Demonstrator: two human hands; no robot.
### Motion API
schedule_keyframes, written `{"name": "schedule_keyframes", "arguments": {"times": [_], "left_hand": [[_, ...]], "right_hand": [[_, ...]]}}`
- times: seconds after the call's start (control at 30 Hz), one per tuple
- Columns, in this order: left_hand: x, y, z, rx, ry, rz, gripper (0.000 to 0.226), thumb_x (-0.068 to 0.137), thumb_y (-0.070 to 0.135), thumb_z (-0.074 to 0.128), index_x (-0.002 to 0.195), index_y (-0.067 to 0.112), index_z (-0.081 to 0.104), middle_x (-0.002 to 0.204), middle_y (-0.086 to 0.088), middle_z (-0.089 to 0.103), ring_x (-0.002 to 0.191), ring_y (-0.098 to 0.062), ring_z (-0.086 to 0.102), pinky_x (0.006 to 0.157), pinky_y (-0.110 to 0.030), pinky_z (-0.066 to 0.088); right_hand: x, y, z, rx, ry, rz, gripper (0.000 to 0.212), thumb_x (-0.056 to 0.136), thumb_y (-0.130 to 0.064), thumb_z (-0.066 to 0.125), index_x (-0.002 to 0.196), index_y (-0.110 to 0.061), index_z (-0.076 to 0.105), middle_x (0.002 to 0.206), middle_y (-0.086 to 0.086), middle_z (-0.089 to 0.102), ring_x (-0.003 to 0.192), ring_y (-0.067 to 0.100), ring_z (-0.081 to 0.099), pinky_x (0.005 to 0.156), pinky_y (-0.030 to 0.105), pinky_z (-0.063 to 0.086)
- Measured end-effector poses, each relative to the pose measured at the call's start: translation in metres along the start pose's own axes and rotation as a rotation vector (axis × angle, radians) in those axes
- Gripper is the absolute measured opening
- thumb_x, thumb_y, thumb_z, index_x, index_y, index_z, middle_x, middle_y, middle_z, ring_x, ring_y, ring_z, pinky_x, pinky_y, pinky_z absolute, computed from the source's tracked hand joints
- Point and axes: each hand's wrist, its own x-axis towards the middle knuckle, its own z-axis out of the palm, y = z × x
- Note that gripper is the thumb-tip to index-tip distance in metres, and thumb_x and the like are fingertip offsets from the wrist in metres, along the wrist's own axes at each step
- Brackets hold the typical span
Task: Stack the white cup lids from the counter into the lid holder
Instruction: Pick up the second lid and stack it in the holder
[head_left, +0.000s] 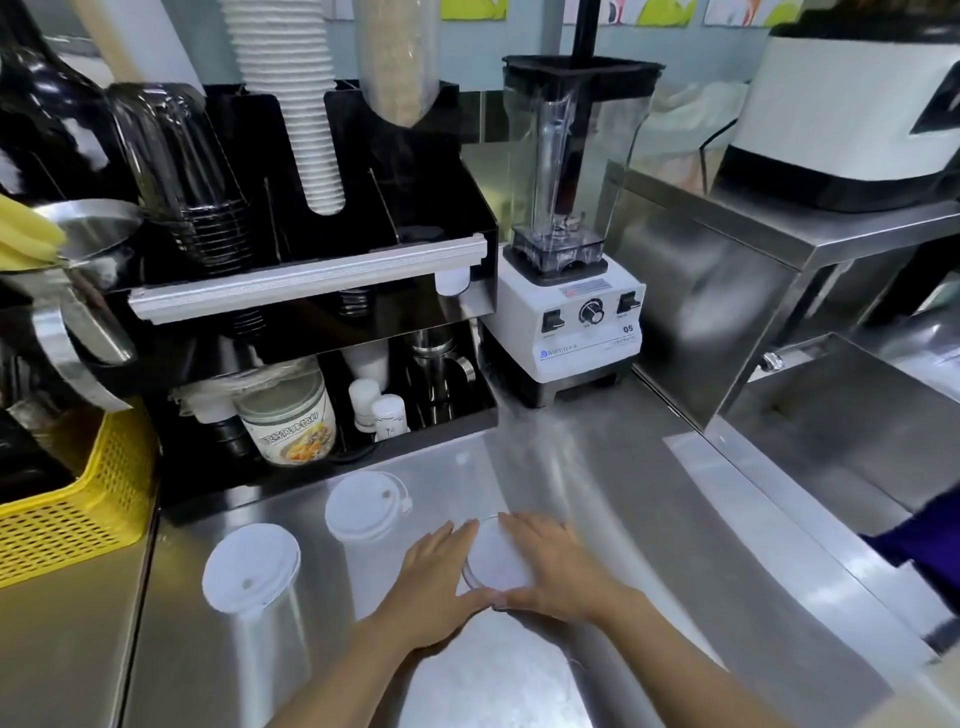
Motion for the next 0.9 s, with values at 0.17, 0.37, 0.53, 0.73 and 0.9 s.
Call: {"name": "schedule_keyframes", "arguments": {"times": [0.17, 0.37, 0.53, 0.73, 0.9], "left_hand": [[-0.004, 0.0, -0.009, -0.123, 0.089, 0.029, 0.081, 0.069, 0.068, 0.057, 0.138, 0.045, 0.021, 0.151, 0.011, 0.025, 0.14, -0.016, 0.013, 0.112, -0.041, 0.021], [-0.012, 0.029, -0.07, -0.2, 0.301, 0.162, 0.069, 0.077, 0.043, 0.067, 0.136, 0.036, 0.032, 0.131, 0.027, 0.03, 0.124, -0.005, 0.021, 0.103, -0.025, 0.018], [-0.013, 0.056, -0.131, -0.193, 0.466, 0.282, 0.067, 0.076, 0.043, 0.068, 0.134, 0.034, 0.036, 0.13, 0.033, 0.027, 0.118, 0.005, 0.023, 0.104, -0.022, 0.018], [0.004, 0.082, -0.206, -0.126, 0.595, 0.413, 0.06, 0.075, 0.05, 0.065, 0.128, 0.03, 0.047, 0.138, 0.019, 0.038, 0.129, -0.006, 0.032, 0.11, -0.032, 0.023], [0.023, 0.111, -0.262, -0.092, 0.647, 0.47, 0.049, 0.079, 0.036, 0.067, 0.123, 0.018, 0.054, 0.137, 0.007, 0.045, 0.126, -0.012, 0.039, 0.105, -0.026, 0.026]], "right_hand": [[-0.001, -0.002, -0.004, 0.082, 0.112, -0.013, 0.101, 0.057, -0.072, 0.059, 0.139, -0.023, 0.026, 0.142, -0.005, 0.035, 0.136, 0.014, 0.018, 0.107, 0.028, 0.013], [0.013, -0.035, -0.061, 0.239, 0.254, -0.099, 0.087, 0.053, -0.07, 0.063, 0.129, -0.04, 0.033, 0.127, -0.018, 0.039, 0.121, 0.01, 0.035, 0.101, 0.028, 0.023], [0.026, -0.061, -0.124, 0.236, 0.39, -0.236, 0.081, 0.061, -0.041, 0.082, 0.129, -0.019, 0.043, 0.125, -0.006, 0.046, 0.118, 0.01, 0.04, 0.101, 0.023, 0.031], [0.048, -0.084, -0.202, 0.277, 0.463, -0.302, 0.074, 0.062, -0.044, 0.08, 0.126, -0.028, 0.046, 0.127, -0.008, 0.044, 0.119, 0.008, 0.039, 0.101, 0.017, 0.027], [0.077, -0.093, -0.256, 0.323, 0.489, -0.311, 0.069, 0.065, -0.042, 0.079, 0.125, -0.029, 0.047, 0.126, -0.011, 0.045, 0.124, 0.013, 0.035, 0.105, 0.037, 0.033]]}}
